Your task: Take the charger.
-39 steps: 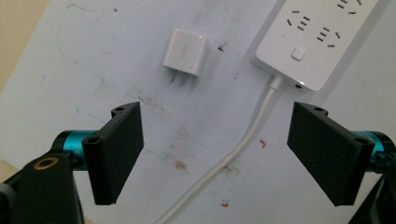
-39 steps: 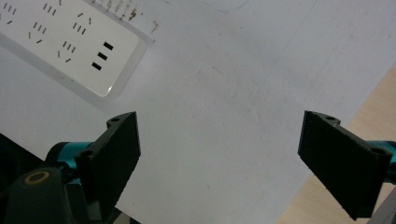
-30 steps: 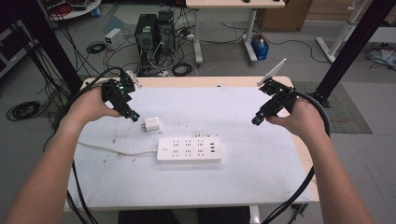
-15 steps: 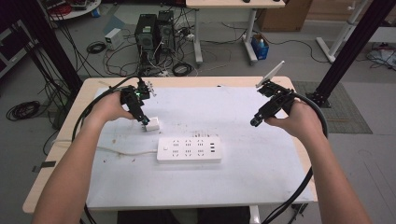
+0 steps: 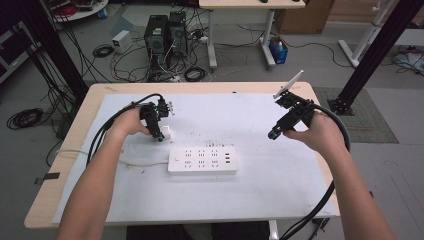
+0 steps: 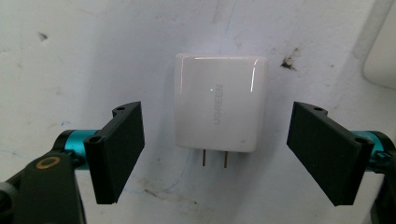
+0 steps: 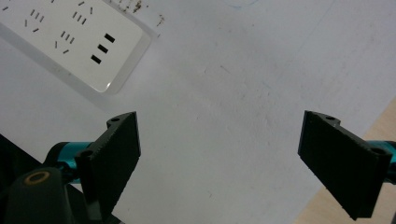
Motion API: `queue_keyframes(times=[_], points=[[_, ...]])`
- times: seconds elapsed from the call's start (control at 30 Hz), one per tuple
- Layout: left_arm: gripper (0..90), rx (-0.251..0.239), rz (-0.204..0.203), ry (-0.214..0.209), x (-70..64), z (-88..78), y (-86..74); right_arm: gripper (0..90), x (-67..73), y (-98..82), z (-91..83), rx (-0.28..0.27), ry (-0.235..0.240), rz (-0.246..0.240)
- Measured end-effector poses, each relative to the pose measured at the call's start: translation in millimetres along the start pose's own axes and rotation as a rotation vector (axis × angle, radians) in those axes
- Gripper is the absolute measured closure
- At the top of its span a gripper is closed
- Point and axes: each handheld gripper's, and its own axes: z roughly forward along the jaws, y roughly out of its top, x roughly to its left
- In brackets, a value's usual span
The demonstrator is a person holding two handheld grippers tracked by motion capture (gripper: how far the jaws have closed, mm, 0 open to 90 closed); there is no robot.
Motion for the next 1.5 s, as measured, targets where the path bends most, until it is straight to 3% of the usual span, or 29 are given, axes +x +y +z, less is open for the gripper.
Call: queue_keyframes(times=[0.37,0.43,0.77,0.87,0.97,1.0,1.07,1.13,1.17,1.2,1.3,1.33,1.5], points=[[35.0,0.036,0.009,-0.022,4.2,17.9,1.9,12.5,1.6,-0.7,5.9,0.005,0.009,-0.010],[41.2,0.035,0.008,-0.037,4.2,18.8,2.7,12.5,0.1,-1.2,7.7,0.007,0.010,-0.006],[42.2,0.039,-0.013,-0.024,2.9,16.5,3.4,12.5,-1.0,-1.1,11.5,0.006,0.012,-0.006],[42.3,0.006,-0.021,-0.022,-1.3,3.5,3.0,12.5,-1.8,-0.9,11.2,0.006,0.013,-0.002],[42.3,-0.039,-0.025,-0.013,-8.6,-19.7,0.3,12.5,-2.2,0.1,10.9,0.006,0.016,0.005],[42.3,-0.039,-0.025,-0.013,-8.6,-19.7,0.3,12.5,-2.2,0.1,10.9,0.006,0.016,0.005],[42.2,-0.067,-0.039,-0.003,-18.4,-54.1,-6.4,12.5,-2.0,2.1,10.0,0.006,0.011,0.006],[42.3,-0.088,-0.054,0.008,-23.8,-71.9,-10.9,12.5,-2.7,2.8,9.5,-0.003,0.014,0.005],[42.3,-0.088,-0.054,0.008,-23.8,-71.9,-10.9,12.5,-2.6,3.1,9.2,-0.003,0.016,0.008],[42.2,-0.103,-0.063,0.017,-28.4,-87.5,-14.9,12.5,-2.4,3.3,9.0,-0.005,0.014,0.006],[42.2,-0.104,-0.065,0.025,-31.4,-97.6,-17.4,12.5,-1.4,3.5,8.0,-0.004,0.015,0.002],[42.2,-0.116,-0.070,0.037,-35.3,-111.3,-20.9,12.5,-0.9,3.7,6.4,-0.010,0.013,-0.006],[42.2,-0.105,-0.067,0.049,-41.7,-123.3,-23.8,12.5,-1.1,5.6,1.9,-0.014,0.020,-0.005]])
